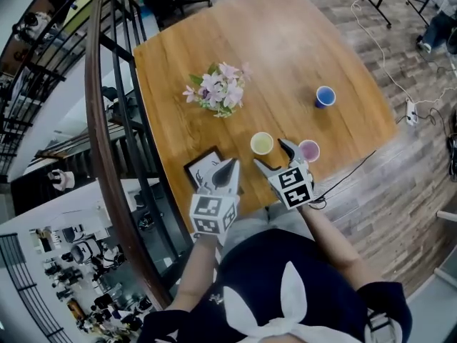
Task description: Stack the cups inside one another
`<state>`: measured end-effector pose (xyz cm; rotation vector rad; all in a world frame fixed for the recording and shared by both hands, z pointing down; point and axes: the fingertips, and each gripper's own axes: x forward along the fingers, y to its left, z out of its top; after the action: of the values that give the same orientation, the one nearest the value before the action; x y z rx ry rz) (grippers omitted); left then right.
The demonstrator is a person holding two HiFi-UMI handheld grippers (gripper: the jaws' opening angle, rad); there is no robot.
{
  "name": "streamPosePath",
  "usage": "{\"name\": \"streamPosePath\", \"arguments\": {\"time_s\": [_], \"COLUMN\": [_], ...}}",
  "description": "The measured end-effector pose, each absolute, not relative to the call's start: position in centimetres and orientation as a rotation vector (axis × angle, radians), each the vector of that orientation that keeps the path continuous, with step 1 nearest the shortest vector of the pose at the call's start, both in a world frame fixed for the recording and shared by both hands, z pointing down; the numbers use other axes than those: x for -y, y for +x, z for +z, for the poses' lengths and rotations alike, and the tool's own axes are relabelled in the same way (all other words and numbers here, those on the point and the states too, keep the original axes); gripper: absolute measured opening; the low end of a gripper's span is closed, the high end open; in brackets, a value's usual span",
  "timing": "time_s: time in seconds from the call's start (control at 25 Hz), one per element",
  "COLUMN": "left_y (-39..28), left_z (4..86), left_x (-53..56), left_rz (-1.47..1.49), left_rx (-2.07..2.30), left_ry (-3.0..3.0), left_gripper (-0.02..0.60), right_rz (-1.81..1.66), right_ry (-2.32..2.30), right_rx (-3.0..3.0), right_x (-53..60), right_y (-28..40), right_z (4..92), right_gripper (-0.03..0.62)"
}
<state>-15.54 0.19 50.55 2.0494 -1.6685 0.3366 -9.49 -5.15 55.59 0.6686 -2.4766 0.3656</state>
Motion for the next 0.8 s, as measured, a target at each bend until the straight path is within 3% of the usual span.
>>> {"name": "streamPosePath", "arguments": {"time_s": [0.8], "left_y": [-17.5], "left_z": [53.9], "left_x": [2.9], "left_rz": [0.389], "left_rx": [1.525], "left_ry": [2.032], "left_gripper": [0.017], "right_rz": [0.373], "right_ry": [0.706], "right_rx": [2.23], "right_x": [8.2], "right_y": [-12.0], "right_z": [62.6], "right_gripper": [0.377]}}
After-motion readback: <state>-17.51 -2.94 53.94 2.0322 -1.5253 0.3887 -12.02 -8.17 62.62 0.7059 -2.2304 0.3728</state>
